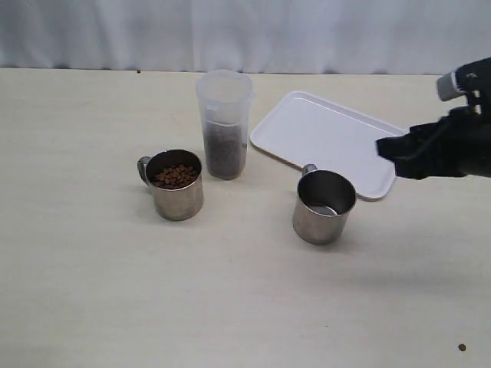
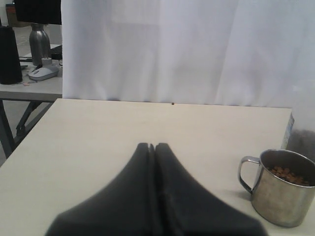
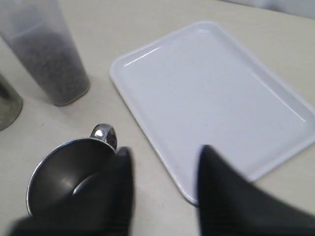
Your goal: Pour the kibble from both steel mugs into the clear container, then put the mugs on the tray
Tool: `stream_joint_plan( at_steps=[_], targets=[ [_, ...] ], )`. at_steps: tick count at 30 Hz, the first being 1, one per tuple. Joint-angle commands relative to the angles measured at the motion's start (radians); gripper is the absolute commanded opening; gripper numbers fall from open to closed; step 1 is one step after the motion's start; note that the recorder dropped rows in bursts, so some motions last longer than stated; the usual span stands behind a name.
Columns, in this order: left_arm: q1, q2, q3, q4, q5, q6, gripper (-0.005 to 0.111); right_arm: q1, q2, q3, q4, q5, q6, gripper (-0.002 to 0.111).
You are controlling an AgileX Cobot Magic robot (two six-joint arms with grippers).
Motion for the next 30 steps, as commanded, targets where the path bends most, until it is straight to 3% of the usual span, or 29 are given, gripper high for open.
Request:
stream_joint_plan(
  at_steps=[1,2,7,11,15,17,23,30],
  targets=[
    [0.001,-0.003,0.002,0.001,-0.006,0.000,0.000,-0.002,-0.378,0.242,0.298,0.071,-0.204,0.005],
    [0.001,-0.003,0.002,0.001,-0.006,0.000,0.000,-0.002,-0.506,0.333,0.417,0.094,-0.282,0.005],
    [0.001,-0.003,0.002,0.001,-0.006,0.000,0.000,-0.002,-0.872,0.534,0.530,0.110,-0.339,0.005],
    [0.001,-0.003,0.002,0.001,-0.008,0.000,0.000,-0.002,-1.077,0.575,0.432,0.229,-0.182,0.005],
    [0.001,-0.003,0.002,0.001,-0.008,0.000,0.000,-0.002,-1.135,0.575,0.041,0.196,0.157,0.005],
    [0.001,-0.003,0.002,0.001,-0.008,0.000,0.000,-0.002,-1.140,0.575,-0.040,0.114,0.261,0.005],
    [0.001,-0.003,0.002,0.001,-0.008,0.000,0.000,-0.002,-1.140,0.575,-0.063,-0.078,0.334,0.005],
    [0.001,-0.003,0.002,0.001,-0.008,0.000,0.000,-0.002,-1.140,0.575,-0.058,-0.102,0.334,0.005]
  ],
)
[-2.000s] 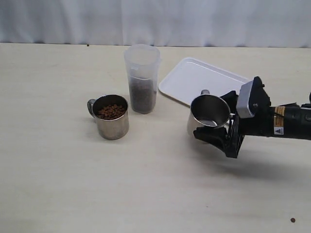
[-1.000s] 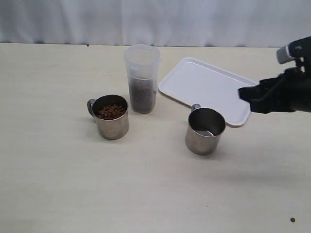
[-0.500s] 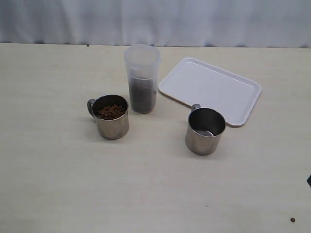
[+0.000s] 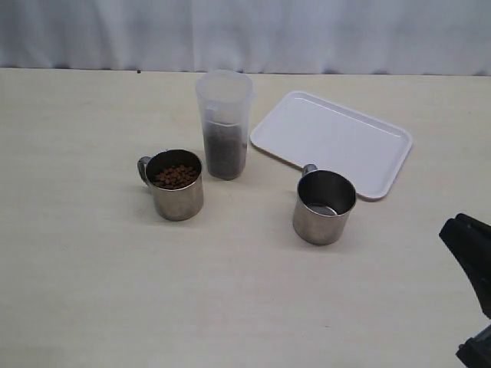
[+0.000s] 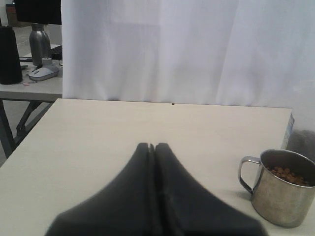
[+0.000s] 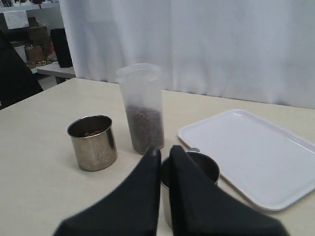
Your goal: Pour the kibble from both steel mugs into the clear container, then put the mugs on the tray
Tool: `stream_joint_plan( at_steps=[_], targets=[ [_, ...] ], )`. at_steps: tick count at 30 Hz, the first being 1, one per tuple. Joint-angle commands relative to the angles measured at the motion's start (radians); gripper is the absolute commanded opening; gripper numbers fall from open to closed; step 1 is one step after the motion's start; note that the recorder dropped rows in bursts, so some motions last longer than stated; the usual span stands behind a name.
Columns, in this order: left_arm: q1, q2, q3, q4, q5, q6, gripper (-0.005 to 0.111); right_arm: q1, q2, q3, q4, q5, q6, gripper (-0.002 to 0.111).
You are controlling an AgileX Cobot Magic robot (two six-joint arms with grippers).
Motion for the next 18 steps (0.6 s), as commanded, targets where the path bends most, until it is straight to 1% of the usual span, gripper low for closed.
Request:
stream_joint_plan(
  at_steps=[1,4,9,12,14,15,18],
  targets=[
    [0.001,-0.003,0.002,0.001,-0.008,0.000,0.000,-0.002,-0.001,0.004,-0.007,-0.013,0.012,0.005],
    [0.001,-0.003,0.002,0.001,-0.008,0.000,0.000,0.021,0.027,0.004,-0.007,-0.008,0.014,0.005],
    [0.001,-0.003,0.002,0.001,-0.006,0.000,0.000,0.032,0.033,0.004,-0.007,-0.013,0.014,0.005],
    [0.001,-0.003,0.002,0.001,-0.006,0.000,0.000,0.046,0.033,0.004,0.020,0.024,-0.023,0.005],
    [0.001,-0.003,0.002,0.001,-0.006,0.000,0.000,0.055,0.031,0.004,0.167,0.089,-0.139,0.005],
    [0.001,-0.003,0.002,0.001,-0.006,0.000,0.000,0.055,0.023,0.004,0.302,0.122,-0.208,0.005],
    [0.001,-0.003,0.002,0.001,-0.004,0.000,0.000,0.055,-0.017,0.004,0.571,0.238,-0.333,0.005]
  ],
)
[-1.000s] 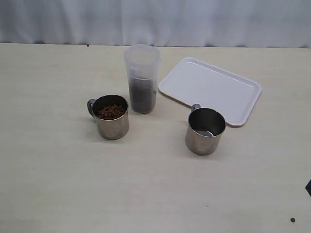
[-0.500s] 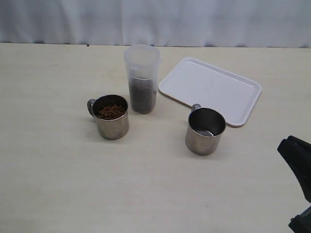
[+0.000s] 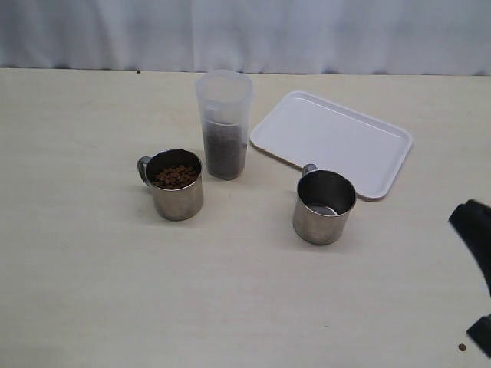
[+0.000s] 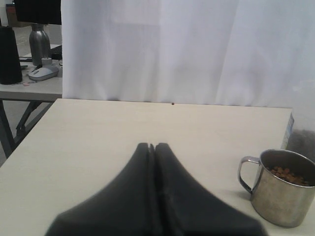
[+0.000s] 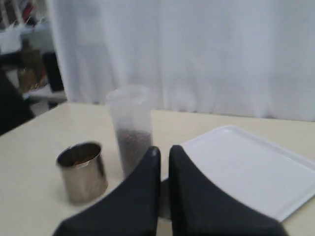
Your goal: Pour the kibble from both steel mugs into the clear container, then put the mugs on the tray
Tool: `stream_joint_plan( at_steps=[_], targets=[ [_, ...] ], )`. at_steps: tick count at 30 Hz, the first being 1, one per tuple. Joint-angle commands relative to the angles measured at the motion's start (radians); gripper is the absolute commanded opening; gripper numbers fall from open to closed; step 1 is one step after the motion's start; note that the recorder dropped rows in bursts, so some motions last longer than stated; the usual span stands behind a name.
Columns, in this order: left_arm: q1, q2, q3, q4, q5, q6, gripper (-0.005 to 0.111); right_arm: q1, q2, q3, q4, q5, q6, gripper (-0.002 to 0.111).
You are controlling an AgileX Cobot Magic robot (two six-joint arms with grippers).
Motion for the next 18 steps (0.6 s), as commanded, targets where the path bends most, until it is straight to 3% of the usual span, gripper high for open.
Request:
stream_joint_plan(
  at_steps=[1,4,8,11,14,18],
  targets=[
    [0.001,-0.003,0.002,0.001,-0.004,0.000,0.000,0.003,-0.064,0.004,0.423,0.190,-0.238,0.005],
    [0.001,-0.003,0.002,0.001,-0.004,0.000,0.000,0.003,-0.146,0.004,0.747,0.348,-0.472,0.005],
    [0.001,-0.003,0.002,0.001,-0.004,0.000,0.000,0.003,-0.270,0.004,0.971,0.572,-0.764,0.005],
    [0.001,-0.003,0.002,0.001,-0.006,0.000,0.000,0.000,-0.270,0.004,1.138,0.603,-1.038,0.005],
    [0.001,-0.003,0.002,0.001,-0.008,0.000,0.000,0.000,-0.270,0.004,1.211,0.654,-1.182,0.005],
    [0.001,-0.003,0.002,0.001,-0.008,0.000,0.000,0.002,-0.270,0.004,1.217,0.691,-1.236,0.005]
  ],
)
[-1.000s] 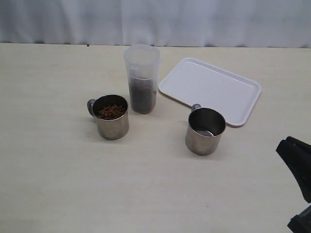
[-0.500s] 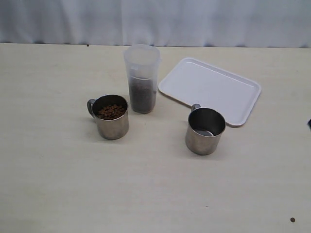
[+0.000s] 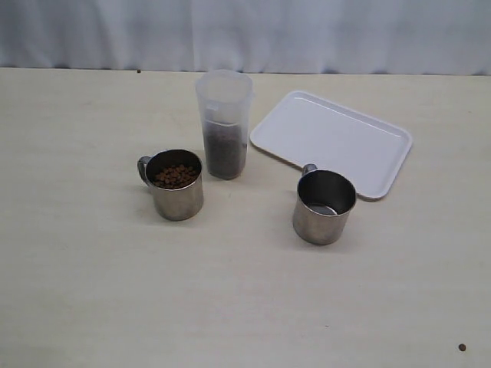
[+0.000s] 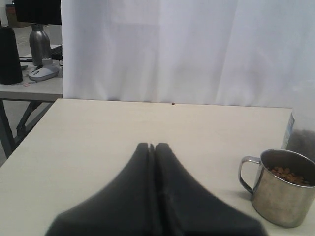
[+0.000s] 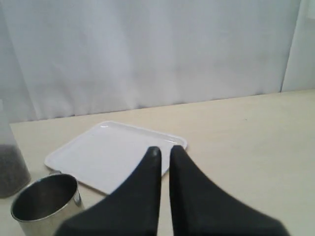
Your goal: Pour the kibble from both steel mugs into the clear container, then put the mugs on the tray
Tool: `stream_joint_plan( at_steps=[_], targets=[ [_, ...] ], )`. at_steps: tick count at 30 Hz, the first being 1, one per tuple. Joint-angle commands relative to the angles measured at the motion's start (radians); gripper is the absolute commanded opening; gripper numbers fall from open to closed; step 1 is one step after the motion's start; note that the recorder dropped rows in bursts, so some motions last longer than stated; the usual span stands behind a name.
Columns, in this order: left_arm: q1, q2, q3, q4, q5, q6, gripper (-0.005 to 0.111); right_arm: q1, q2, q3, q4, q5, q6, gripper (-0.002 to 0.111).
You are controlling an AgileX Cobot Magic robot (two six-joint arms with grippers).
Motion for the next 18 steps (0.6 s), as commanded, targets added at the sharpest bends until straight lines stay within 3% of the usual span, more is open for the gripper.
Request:
stream_joint_plan(
  at_steps=[1,18],
  targets=[
    [0.001,-0.003,0.002,0.001,-0.010,0.000,0.000,0.002,-0.004,0.004,0.036,0.054,-0.110,0.005],
    [0.001,-0.003,0.002,0.001,-0.010,0.000,0.000,0.002,-0.004,0.004,0.053,0.088,-0.230,0.005]
  ],
)
